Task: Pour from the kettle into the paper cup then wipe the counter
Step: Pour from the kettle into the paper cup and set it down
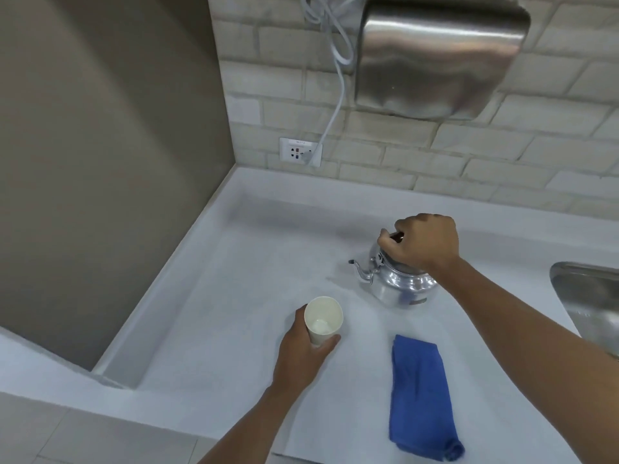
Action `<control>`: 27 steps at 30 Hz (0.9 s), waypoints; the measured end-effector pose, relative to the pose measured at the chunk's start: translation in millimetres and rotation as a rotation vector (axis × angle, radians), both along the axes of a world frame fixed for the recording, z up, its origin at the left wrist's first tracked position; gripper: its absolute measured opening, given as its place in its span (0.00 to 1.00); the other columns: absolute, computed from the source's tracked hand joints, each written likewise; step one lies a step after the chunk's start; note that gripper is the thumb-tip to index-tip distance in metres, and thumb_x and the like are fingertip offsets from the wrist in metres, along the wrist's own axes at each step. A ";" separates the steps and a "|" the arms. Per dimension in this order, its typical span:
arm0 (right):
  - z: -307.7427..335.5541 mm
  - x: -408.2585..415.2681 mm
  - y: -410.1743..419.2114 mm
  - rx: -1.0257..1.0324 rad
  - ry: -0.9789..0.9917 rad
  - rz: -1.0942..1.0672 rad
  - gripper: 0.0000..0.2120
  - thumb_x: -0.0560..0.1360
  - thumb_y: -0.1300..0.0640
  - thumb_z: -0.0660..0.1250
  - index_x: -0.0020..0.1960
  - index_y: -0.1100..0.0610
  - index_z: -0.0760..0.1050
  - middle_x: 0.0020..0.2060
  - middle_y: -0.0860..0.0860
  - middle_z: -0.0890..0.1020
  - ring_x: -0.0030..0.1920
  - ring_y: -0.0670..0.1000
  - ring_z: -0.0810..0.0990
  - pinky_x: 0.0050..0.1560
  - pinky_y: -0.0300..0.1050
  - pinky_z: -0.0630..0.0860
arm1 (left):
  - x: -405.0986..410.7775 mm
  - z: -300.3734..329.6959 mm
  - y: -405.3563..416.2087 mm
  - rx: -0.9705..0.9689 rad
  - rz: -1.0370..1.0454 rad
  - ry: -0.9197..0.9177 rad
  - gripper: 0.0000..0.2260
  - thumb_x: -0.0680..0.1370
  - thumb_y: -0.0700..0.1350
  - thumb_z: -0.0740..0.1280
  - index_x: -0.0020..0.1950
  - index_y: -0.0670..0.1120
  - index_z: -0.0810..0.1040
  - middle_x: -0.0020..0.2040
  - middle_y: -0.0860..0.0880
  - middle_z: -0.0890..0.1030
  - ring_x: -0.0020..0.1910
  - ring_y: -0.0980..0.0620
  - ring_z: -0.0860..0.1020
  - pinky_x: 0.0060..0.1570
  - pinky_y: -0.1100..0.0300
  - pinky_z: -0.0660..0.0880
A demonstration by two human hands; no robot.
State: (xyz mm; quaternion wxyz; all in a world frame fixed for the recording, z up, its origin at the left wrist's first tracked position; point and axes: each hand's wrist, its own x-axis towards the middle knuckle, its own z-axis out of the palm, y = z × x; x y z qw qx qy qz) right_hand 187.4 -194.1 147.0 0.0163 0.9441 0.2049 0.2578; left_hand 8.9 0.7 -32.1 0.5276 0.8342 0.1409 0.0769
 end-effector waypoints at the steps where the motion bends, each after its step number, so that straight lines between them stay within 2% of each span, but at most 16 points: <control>1: -0.6 -6.8 0.8 -0.018 -0.004 0.016 0.23 0.68 0.45 0.63 0.22 0.58 0.62 0.16 0.50 0.64 0.19 0.54 0.64 0.27 0.36 0.59 | 0.3 -0.7 0.2 0.004 -0.003 -0.001 0.35 0.66 0.64 0.76 0.69 0.60 0.66 0.60 0.60 0.79 0.57 0.56 0.78 0.55 0.61 0.76; 5: -5.0 -34.4 7.1 -0.041 0.000 0.068 0.21 0.67 0.47 0.63 0.22 0.58 0.64 0.17 0.50 0.64 0.20 0.55 0.63 0.27 0.36 0.58 | 1.2 -0.4 2.5 -0.004 -0.025 -0.039 0.37 0.67 0.63 0.77 0.70 0.60 0.64 0.63 0.59 0.77 0.59 0.56 0.77 0.58 0.58 0.76; 7: -7.2 -46.5 10.0 -0.045 0.001 0.080 0.20 0.66 0.47 0.61 0.22 0.58 0.64 0.17 0.50 0.63 0.20 0.55 0.63 0.28 0.36 0.57 | 0.9 0.6 4.4 -0.023 -0.048 -0.062 0.36 0.67 0.60 0.79 0.70 0.61 0.64 0.63 0.61 0.76 0.59 0.60 0.75 0.58 0.64 0.74; 10: -7.5 -59.4 14.2 -0.062 0.006 0.078 0.20 0.66 0.46 0.60 0.22 0.58 0.64 0.17 0.50 0.63 0.20 0.56 0.63 0.28 0.36 0.58 | 1.2 2.3 10.2 -0.051 -0.098 -0.073 0.35 0.67 0.56 0.81 0.69 0.60 0.66 0.59 0.64 0.75 0.57 0.62 0.75 0.52 0.75 0.69; 13: -7.3 -68.2 18.1 -0.089 0.007 0.094 0.19 0.66 0.47 0.61 0.22 0.57 0.65 0.17 0.50 0.64 0.20 0.56 0.63 0.28 0.37 0.60 | 2.3 1.1 13.4 -0.044 -0.135 -0.054 0.33 0.68 0.53 0.81 0.69 0.53 0.69 0.58 0.60 0.77 0.57 0.57 0.76 0.49 0.78 0.68; 16: -7.3 -73.2 21.7 -0.139 0.031 0.082 0.18 0.66 0.47 0.60 0.22 0.57 0.67 0.17 0.51 0.65 0.20 0.57 0.64 0.27 0.37 0.65 | 2.4 -0.8 14.1 -0.030 -0.147 -0.056 0.33 0.70 0.53 0.80 0.70 0.50 0.70 0.61 0.57 0.77 0.58 0.57 0.75 0.51 0.78 0.67; 18: -7.1 -73.8 24.4 -0.167 0.052 0.051 0.19 0.66 0.46 0.59 0.23 0.57 0.69 0.18 0.51 0.67 0.20 0.57 0.66 0.28 0.39 0.69 | 2.4 -1.9 13.9 -0.021 -0.156 -0.054 0.33 0.70 0.53 0.79 0.71 0.50 0.69 0.63 0.56 0.78 0.58 0.58 0.75 0.53 0.77 0.67; 21: -5.1 -73.4 27.7 -0.201 0.071 0.051 0.20 0.67 0.45 0.58 0.24 0.57 0.70 0.18 0.51 0.70 0.21 0.57 0.67 0.30 0.41 0.72 | 4.3 -1.4 15.8 0.001 -0.191 -0.038 0.31 0.71 0.52 0.79 0.70 0.48 0.70 0.63 0.54 0.78 0.59 0.55 0.76 0.54 0.68 0.72; 24: -0.8 -72.9 31.1 -0.227 0.073 0.073 0.21 0.68 0.44 0.57 0.24 0.57 0.69 0.18 0.50 0.68 0.21 0.56 0.65 0.30 0.41 0.72 | 9.7 0.5 24.6 0.099 -0.285 -0.009 0.29 0.72 0.52 0.77 0.68 0.47 0.70 0.61 0.51 0.79 0.54 0.53 0.77 0.49 0.67 0.72; 27: 3.1 -73.1 35.1 -0.268 0.064 0.080 0.21 0.68 0.44 0.57 0.23 0.57 0.68 0.18 0.49 0.65 0.20 0.56 0.65 0.31 0.42 0.73 | 15.2 -1.7 34.3 0.178 -0.328 -0.011 0.31 0.71 0.56 0.77 0.68 0.48 0.70 0.60 0.50 0.80 0.54 0.51 0.78 0.52 0.58 0.76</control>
